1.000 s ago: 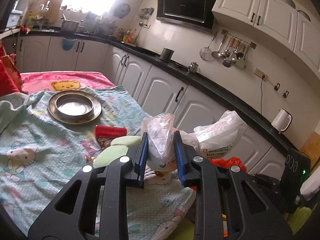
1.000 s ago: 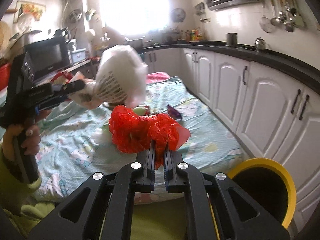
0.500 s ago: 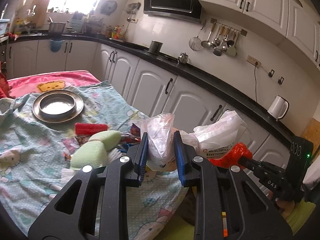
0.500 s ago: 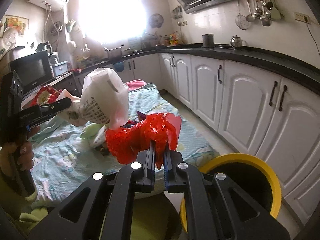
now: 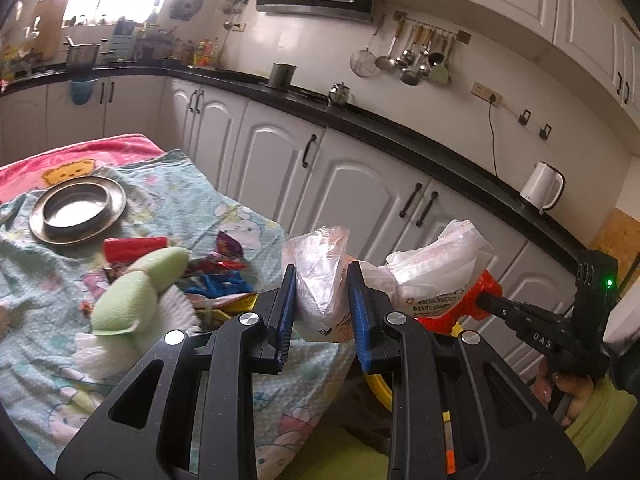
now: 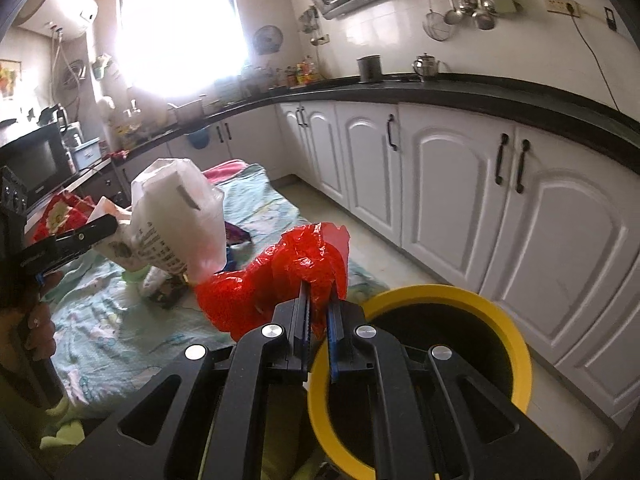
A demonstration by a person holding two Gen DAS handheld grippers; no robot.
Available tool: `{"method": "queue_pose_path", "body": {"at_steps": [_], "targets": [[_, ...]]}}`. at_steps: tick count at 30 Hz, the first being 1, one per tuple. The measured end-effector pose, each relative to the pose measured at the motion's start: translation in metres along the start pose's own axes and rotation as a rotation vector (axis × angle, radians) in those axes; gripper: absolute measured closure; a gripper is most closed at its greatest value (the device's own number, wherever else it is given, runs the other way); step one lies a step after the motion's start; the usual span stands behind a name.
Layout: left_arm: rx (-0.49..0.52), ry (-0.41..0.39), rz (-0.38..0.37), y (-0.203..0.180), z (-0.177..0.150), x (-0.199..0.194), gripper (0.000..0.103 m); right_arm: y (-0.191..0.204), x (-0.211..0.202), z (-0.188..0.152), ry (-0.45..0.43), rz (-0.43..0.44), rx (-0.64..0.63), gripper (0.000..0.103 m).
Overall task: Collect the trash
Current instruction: 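Carry the white bag and red bag with both tools over the yellow bin, then open both tools to drop the white and red bags into the bin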
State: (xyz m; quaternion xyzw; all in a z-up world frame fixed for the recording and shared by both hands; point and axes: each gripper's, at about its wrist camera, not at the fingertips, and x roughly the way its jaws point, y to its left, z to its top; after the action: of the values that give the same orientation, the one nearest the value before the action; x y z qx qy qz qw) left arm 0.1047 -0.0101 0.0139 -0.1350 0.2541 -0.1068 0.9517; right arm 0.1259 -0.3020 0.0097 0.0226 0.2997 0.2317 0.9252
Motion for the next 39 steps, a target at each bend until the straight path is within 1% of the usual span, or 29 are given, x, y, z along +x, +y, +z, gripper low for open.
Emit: {"method": "queue_pose_path", "body": {"at_steps": [12,16,24,27,33,39], "targets": [[0.046,0.04,-0.032,-0.027,-0.007,0.024,0.084,-0.035,-0.009,-0.013,0.014,-0.078,0.03,0.096],[0.057,0.062,-0.041,-0.035,-0.01,0.035,0.084,-0.051,-0.013,-0.02,0.025,-0.108,0.061,0.096],[0.109,0.144,-0.057,-0.058,-0.028,0.068,0.084,-0.083,-0.016,-0.036,0.047,-0.169,0.128,0.096],[0.134,0.175,-0.062,-0.068,-0.037,0.081,0.084,-0.097,-0.017,-0.042,0.057,-0.206,0.156,0.096],[0.175,0.229,-0.061,-0.083,-0.053,0.103,0.083,-0.116,-0.017,-0.051,0.072,-0.271,0.171,0.096],[0.217,0.269,-0.061,-0.097,-0.067,0.119,0.081,-0.123,-0.013,-0.057,0.089,-0.288,0.183,0.096]]}}
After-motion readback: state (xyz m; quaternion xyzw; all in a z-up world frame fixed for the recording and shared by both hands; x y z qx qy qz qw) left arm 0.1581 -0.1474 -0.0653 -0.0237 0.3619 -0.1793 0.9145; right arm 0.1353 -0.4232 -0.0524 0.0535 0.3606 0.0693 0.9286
